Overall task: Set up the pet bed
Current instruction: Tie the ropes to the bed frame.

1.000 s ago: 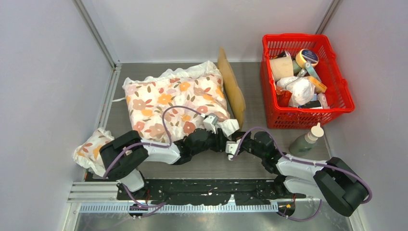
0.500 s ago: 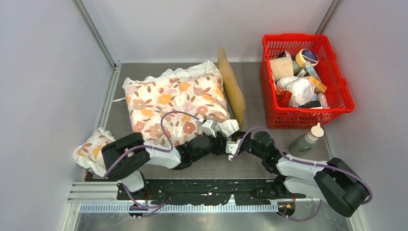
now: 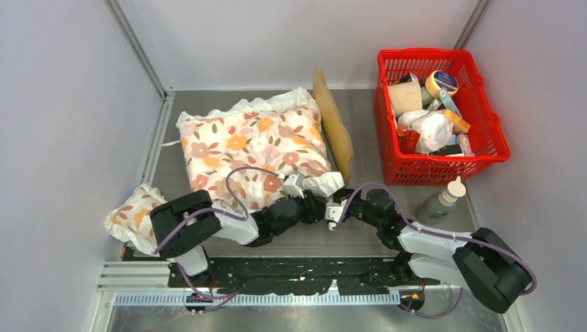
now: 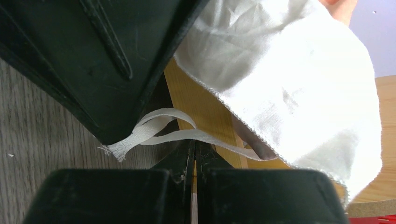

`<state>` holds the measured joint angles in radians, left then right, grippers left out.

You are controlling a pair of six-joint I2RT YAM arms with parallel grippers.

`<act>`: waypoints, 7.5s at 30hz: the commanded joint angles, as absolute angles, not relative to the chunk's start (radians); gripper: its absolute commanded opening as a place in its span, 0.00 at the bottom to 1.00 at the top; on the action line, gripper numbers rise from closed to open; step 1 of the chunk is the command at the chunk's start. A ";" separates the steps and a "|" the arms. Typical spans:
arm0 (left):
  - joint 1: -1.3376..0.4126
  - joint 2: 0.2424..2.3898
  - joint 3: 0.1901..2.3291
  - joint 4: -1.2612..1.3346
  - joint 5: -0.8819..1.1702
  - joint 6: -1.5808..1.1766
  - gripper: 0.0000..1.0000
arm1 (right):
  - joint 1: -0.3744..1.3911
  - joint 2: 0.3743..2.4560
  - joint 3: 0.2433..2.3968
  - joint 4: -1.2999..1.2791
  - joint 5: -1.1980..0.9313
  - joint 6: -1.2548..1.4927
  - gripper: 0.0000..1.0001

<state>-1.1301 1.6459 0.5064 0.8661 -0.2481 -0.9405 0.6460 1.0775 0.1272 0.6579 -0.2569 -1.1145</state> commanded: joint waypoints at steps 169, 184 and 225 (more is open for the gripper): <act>-1.080 1.726 0.647 0.757 -0.197 -0.981 0.00 | 0.576 0.958 0.156 0.552 0.034 -0.723 0.05; -1.080 1.683 0.678 0.703 -0.172 -0.911 0.00 | 0.552 1.019 0.216 0.527 0.197 -0.593 0.05; -1.063 1.614 0.856 0.500 -0.220 -0.470 0.00 | 0.489 1.026 0.513 -0.067 0.274 0.410 0.05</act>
